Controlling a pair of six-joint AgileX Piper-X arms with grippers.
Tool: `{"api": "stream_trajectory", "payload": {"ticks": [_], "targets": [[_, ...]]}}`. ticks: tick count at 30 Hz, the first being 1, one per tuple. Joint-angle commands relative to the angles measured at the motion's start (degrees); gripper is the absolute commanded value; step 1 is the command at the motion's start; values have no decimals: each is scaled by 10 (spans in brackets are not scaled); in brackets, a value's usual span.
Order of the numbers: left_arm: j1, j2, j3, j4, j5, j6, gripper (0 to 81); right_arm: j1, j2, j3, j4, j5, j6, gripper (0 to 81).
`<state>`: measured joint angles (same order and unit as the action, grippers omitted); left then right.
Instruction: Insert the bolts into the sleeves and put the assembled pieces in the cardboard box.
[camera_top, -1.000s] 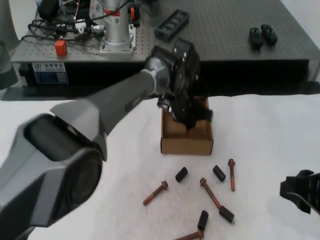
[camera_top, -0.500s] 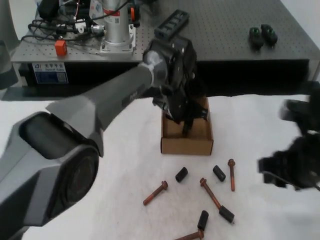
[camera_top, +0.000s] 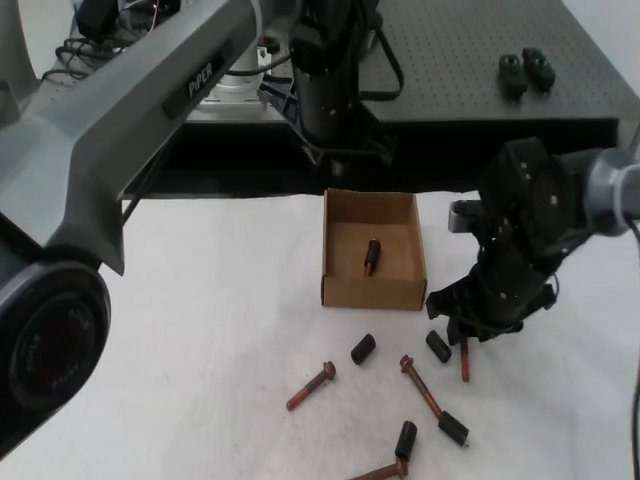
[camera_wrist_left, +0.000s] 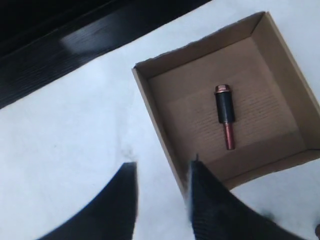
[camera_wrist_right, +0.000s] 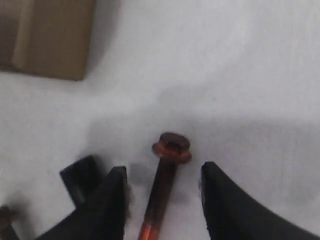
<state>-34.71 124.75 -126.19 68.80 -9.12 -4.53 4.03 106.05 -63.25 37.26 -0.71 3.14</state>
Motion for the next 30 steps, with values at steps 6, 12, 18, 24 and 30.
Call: {"api": "stream_trajectory", "payload": {"ticks": [6, 12, 18, 24, 30], "targets": [[3, -12, -3, 16, -10, 7, 247, 1, 8, -9, 15, 2, -27, 299], [-1, -13, 17, 16, 32, 7, 247, 1, 8, -9, 27, 2, -28, 84], [-9, -13, 103, -18, 111, 55, 253, -1, 10, -9, 24, 1, -51, 28], [-34, -12, 168, -43, 139, 150, 320, -14, -17, -8, 27, -13, -67, 28], [-60, 19, 179, -71, 146, 174, 386, -33, -103, 31, 32, -46, -67, 28]]}}
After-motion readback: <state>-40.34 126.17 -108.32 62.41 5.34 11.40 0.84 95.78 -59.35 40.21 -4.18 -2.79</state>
